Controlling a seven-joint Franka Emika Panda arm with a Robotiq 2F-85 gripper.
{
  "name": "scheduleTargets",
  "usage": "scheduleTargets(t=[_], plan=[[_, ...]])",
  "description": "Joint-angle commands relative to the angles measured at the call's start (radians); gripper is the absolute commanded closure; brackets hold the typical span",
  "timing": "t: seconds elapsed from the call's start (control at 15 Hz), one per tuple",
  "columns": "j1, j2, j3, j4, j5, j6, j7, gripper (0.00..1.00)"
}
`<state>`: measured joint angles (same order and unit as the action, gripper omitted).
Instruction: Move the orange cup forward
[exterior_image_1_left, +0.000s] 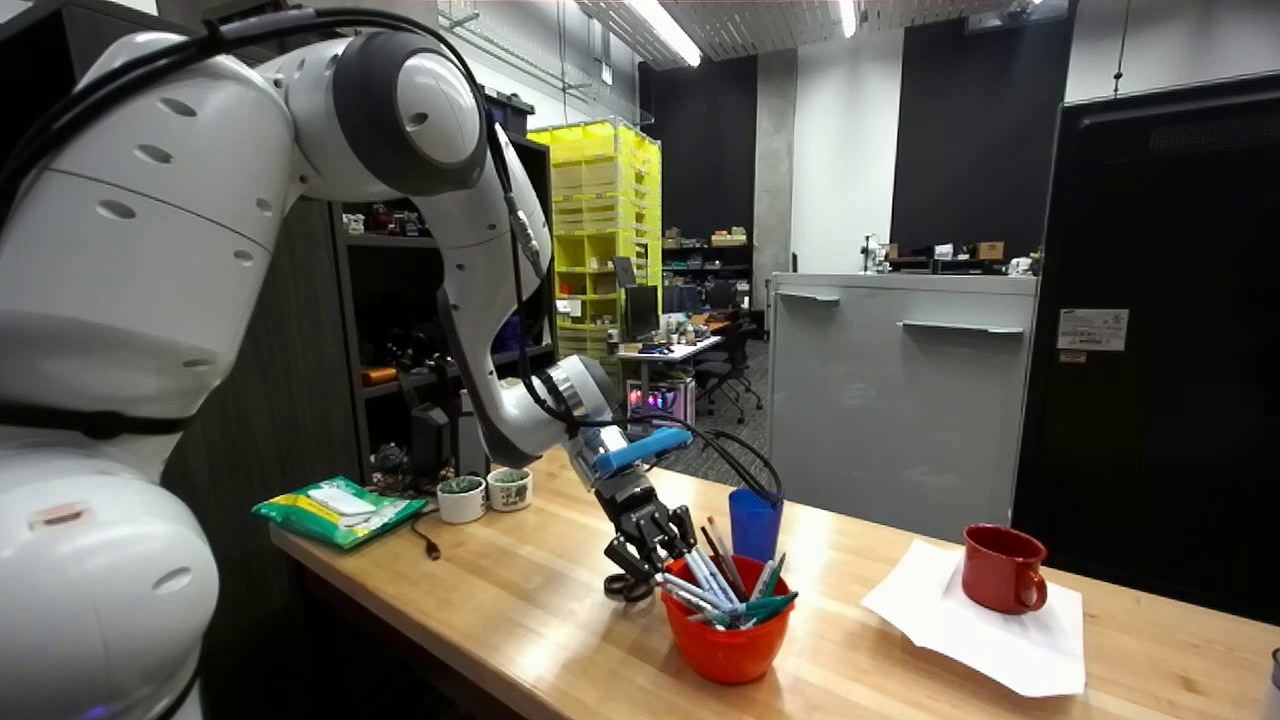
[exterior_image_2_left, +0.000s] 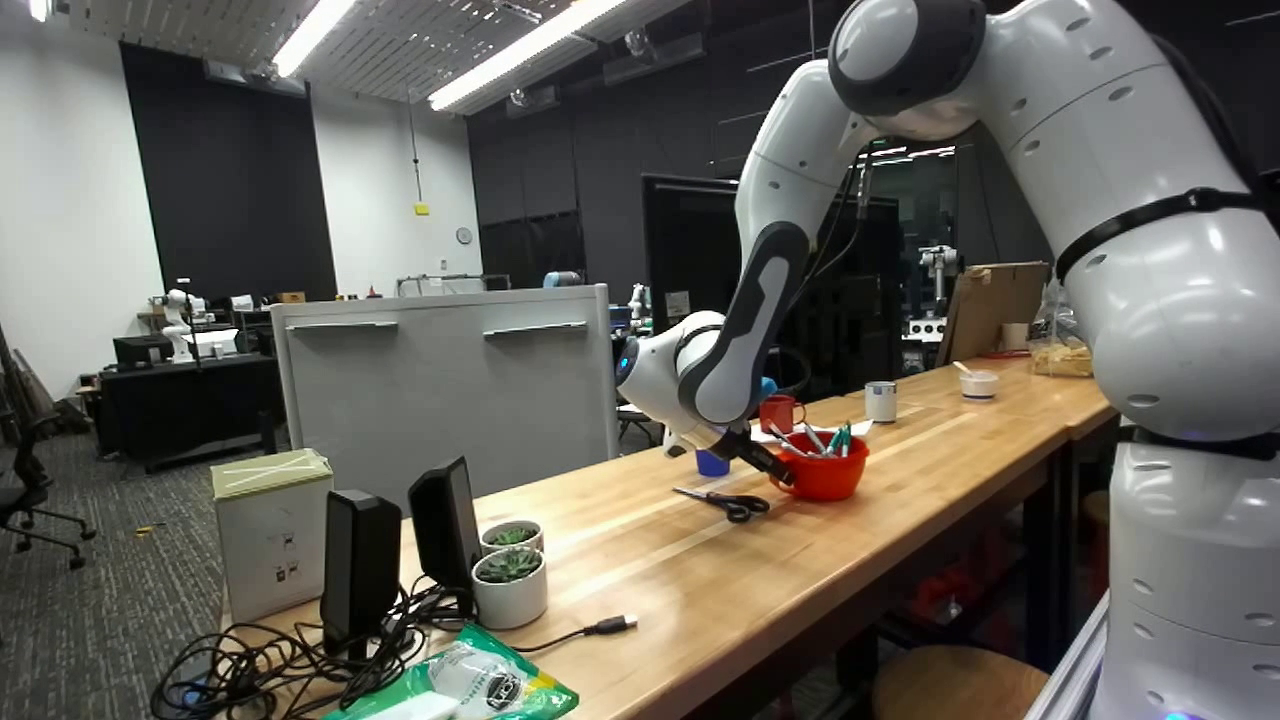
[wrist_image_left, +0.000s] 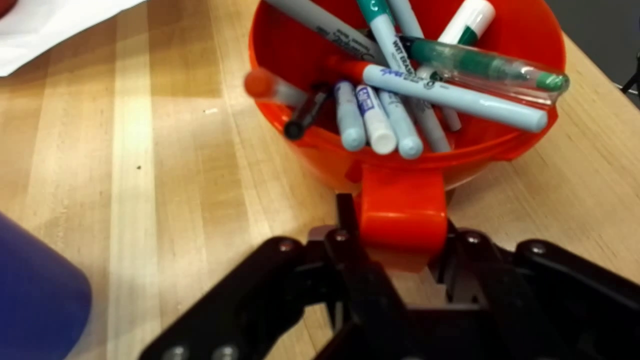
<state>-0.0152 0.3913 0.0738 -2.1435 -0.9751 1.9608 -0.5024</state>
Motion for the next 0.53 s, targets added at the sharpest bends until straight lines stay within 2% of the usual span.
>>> scheduleTargets(t=[0.0, 0.47], plan=[[0.002, -0.037, 0.001, -0.028, -0.002, 0.012, -0.011, 0.91], [0.020, -0.095, 0.021, -0.020, 0.009, -0.003, -0.036, 0.91]])
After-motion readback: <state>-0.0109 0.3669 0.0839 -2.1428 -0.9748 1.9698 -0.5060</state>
